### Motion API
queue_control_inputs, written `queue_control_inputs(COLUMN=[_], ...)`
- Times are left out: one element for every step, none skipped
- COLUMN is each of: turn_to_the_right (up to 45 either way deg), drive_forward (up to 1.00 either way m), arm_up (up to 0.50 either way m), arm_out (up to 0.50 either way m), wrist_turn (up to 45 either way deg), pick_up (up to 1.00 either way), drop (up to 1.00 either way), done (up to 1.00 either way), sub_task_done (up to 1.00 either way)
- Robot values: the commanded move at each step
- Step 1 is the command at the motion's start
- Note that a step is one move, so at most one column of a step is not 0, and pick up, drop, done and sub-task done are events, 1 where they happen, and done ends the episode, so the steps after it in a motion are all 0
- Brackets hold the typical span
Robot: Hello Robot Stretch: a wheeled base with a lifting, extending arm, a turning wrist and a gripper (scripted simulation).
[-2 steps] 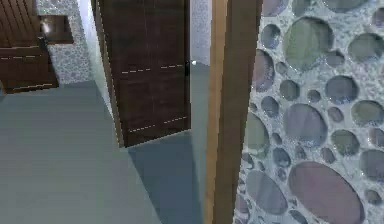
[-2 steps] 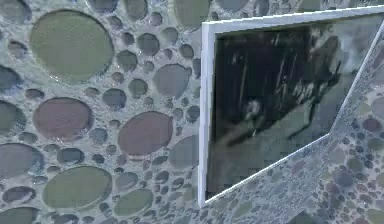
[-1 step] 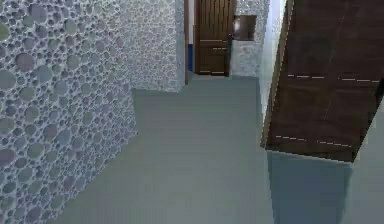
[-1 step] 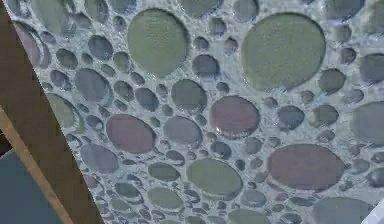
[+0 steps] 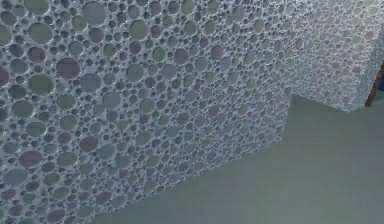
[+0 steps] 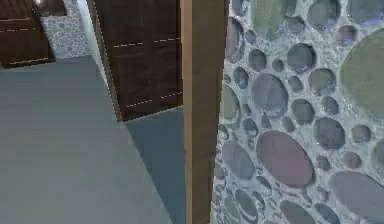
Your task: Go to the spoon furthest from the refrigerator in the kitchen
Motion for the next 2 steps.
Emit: queue_control_inputs(turn_to_the_right=[-33.0, 0.0], drive_forward=[0.00, 0.05], arm_up=[0.00, 0.00], arm_out=[0.00, 0.00], wrist_turn=[0.0, 0.0], pick_up=[0.00, 0.00], drop=[0.00, 0.00], done=[0.00, 0.00], sub_task_done=[0.00, 0.00])
